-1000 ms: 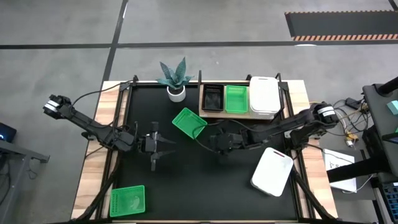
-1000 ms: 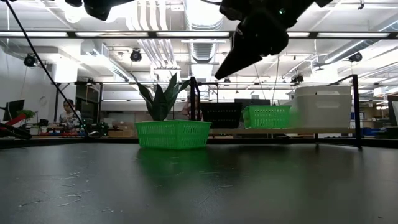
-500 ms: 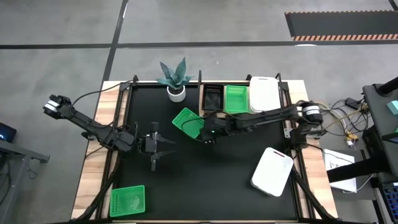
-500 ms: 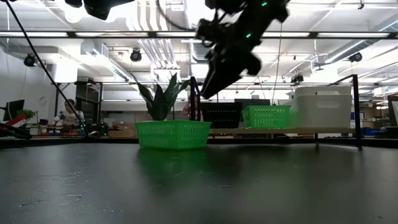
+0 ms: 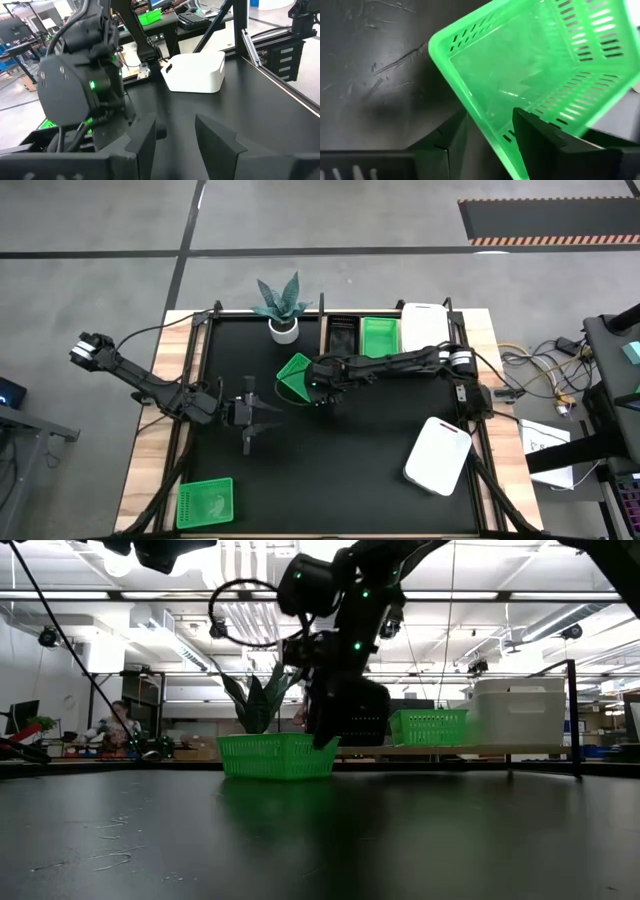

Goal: Stack baskets on shelf by color
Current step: Stack the top green bin on the green bin on the shelf

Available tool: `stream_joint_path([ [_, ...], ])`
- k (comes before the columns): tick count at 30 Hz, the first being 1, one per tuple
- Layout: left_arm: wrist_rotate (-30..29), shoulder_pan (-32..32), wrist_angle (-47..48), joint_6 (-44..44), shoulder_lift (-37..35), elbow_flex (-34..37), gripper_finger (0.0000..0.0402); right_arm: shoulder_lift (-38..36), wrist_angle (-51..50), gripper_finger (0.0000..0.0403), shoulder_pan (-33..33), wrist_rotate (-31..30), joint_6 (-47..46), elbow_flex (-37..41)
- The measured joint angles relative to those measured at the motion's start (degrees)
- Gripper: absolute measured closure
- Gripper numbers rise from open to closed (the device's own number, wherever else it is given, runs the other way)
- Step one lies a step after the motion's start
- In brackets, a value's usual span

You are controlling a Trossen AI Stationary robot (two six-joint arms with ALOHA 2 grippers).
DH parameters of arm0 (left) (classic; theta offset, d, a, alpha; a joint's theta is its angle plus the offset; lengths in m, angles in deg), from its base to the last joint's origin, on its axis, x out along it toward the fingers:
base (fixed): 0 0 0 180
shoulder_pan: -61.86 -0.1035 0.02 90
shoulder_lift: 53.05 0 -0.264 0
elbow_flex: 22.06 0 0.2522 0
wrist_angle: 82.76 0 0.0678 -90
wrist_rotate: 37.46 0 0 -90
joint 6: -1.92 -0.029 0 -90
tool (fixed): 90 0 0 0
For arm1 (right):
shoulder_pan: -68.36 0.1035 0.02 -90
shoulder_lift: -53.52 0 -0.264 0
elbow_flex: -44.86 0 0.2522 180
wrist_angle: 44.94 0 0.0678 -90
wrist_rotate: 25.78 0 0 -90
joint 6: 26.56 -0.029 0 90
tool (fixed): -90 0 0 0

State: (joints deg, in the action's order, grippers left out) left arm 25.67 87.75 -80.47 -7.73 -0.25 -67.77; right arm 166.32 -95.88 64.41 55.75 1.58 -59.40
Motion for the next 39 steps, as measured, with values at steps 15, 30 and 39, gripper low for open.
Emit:
stream_joint_path([
  [15,0.0,0.0,0.0,0.0,0.0,0.0,0.0279,1.7,-0.3,0.0388,0.6,3.2,5.9,-0.8],
  [30,0.0,0.0,-0.1,-0.1,0.0,0.0,0.0279,-11.0,-14.2,0.0394,11.2,2.9,-13.3,-0.8],
  [39,0.0,0.0,-0.1,0.0,0.0,0.0,0.0279,-20.8,-22.6,0.0394,15.3,-1.8,-27.1,-0.8],
])
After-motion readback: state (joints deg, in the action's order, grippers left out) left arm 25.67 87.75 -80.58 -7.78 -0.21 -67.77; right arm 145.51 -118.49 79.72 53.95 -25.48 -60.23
